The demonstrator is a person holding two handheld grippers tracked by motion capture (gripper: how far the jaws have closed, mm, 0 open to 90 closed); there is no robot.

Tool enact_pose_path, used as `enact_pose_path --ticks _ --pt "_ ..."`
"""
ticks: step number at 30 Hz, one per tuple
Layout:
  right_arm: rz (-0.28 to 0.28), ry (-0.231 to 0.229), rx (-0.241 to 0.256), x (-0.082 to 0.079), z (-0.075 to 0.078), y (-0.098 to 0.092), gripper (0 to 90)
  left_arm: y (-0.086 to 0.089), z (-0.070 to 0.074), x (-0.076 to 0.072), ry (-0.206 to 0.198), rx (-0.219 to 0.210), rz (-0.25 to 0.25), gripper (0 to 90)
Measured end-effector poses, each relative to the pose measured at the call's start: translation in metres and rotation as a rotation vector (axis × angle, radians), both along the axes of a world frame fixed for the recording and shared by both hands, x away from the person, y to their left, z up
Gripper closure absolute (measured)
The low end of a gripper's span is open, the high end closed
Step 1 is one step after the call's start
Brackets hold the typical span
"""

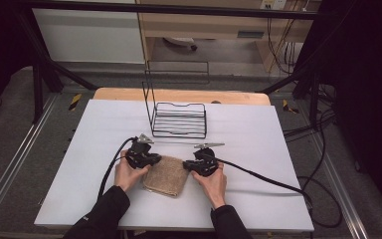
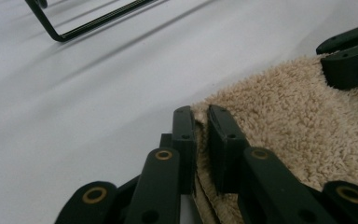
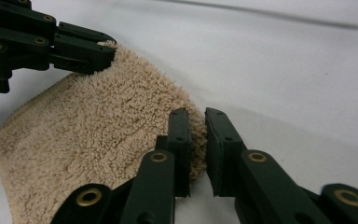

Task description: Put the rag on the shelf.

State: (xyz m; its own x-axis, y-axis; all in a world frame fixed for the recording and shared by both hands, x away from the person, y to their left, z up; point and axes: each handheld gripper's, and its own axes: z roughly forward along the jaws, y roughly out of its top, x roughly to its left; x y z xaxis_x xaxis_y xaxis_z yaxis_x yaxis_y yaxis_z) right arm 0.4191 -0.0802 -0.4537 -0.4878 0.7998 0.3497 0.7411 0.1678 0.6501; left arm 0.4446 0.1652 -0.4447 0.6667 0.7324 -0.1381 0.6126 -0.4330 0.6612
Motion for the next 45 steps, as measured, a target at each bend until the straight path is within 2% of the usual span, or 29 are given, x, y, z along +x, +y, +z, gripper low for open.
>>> enact_pose_path --ticks 6,11,16,19,25,35,41,45 --pt "-0.001 0.021 0.012 0.002 0.002 -0.001 86.0 0.004 0.0 0.003 0.036 -0.042 0.011 82.7" --pt "0.007 0.007 0.022 0.001 0.006 -0.002 86.4 0.008 0.002 0.002 0.038 -0.071 0.021 84.7" --pt "0.024 -0.021 0.043 -0.003 0.014 -0.005 86.4 0.012 0.012 -0.005 0.001 -0.105 0.024 85.1" --pt "0.035 -0.043 0.053 -0.006 0.018 -0.006 86.4 0.013 0.017 -0.01 -0.024 -0.113 0.024 85.2" --pt "0.065 -0.104 0.035 -0.011 0.027 -0.004 86.5 0.017 0.025 -0.018 -0.062 -0.115 0.027 85.3" --pt "0.082 -0.161 0.077 -0.017 0.038 -0.005 86.6 0.025 0.041 -0.032 -0.117 -0.153 0.022 85.4" --pt "0.101 -0.214 0.062 -0.02 0.048 -0.002 86.7 0.028 0.048 -0.038 -0.153 -0.15 0.027 85.4" --pt "0.106 -0.233 0.063 -0.022 0.055 -0.002 86.7 0.029 0.052 -0.041 -0.172 -0.173 0.035 85.4"
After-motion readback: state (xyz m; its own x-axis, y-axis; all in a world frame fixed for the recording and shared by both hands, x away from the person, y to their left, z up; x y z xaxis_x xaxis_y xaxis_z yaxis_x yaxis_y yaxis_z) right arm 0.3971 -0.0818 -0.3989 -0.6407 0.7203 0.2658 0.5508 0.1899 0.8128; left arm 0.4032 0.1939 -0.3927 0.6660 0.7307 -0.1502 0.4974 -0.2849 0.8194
